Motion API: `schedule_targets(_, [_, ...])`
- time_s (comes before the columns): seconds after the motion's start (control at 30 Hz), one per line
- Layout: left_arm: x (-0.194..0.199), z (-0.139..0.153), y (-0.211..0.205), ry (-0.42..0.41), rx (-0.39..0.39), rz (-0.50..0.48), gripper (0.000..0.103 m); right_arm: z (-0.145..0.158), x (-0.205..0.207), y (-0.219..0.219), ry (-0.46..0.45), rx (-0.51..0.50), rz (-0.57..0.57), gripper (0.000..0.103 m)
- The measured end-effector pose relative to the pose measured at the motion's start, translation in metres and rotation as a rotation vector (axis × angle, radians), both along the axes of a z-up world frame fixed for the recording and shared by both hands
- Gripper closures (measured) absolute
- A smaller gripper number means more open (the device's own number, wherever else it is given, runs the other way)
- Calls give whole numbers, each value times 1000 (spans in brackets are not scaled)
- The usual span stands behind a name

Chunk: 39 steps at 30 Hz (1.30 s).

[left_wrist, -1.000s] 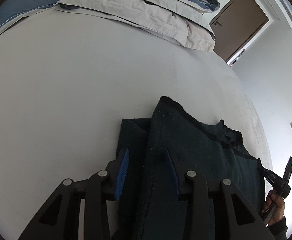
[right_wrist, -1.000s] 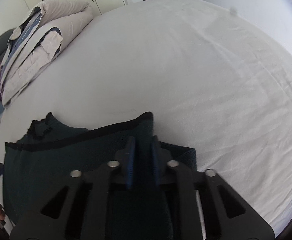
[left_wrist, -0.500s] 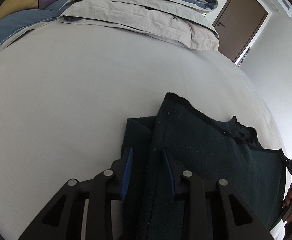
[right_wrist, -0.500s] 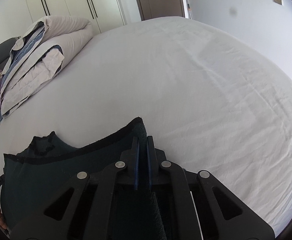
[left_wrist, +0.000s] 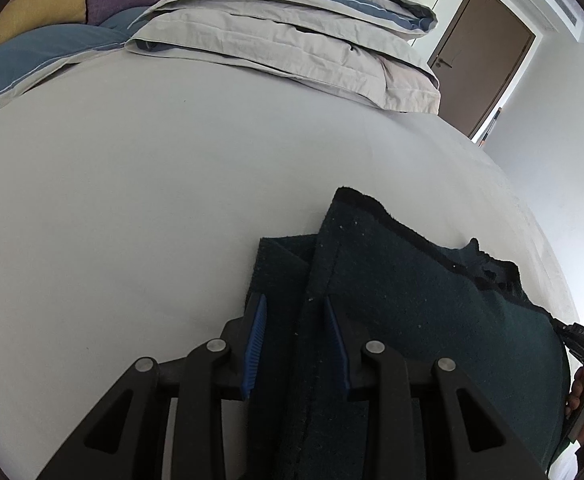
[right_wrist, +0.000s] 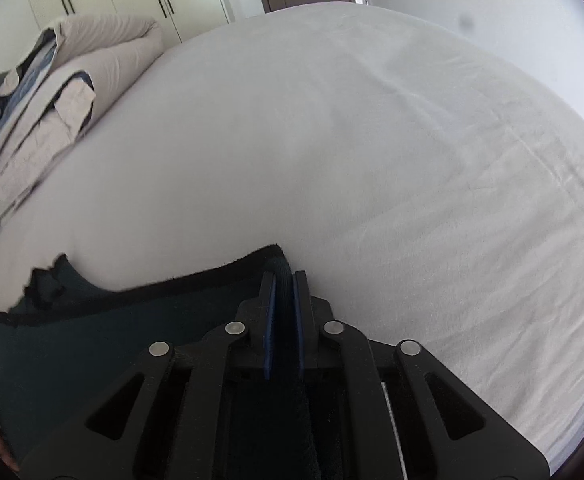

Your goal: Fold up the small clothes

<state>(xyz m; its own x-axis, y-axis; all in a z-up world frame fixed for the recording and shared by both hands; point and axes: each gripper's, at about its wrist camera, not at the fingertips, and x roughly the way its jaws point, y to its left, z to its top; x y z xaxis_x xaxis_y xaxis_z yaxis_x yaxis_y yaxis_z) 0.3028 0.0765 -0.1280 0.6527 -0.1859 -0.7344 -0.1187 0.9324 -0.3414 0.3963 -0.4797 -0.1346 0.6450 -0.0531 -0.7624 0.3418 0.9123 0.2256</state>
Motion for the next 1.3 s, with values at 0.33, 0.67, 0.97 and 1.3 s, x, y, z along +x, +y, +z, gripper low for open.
schedule_targets(0.33, [-23, 17, -1, 11, 29, 51, 55, 46, -125, 31, -141, 61, 84, 48])
schedule_targets(0.67, [-82, 15, -38, -2, 140, -79, 57, -16, -193, 87, -84, 237, 227, 68])
schedule_targets(0.97, [-88, 26, -17, 0, 75, -29, 62, -13, -276, 30, -114, 265, -52, 78])
schedule_targets(1.3, [-116, 33, -51, -25, 9, -123, 52, 9, -245, 148, -127, 546, 334, 71])
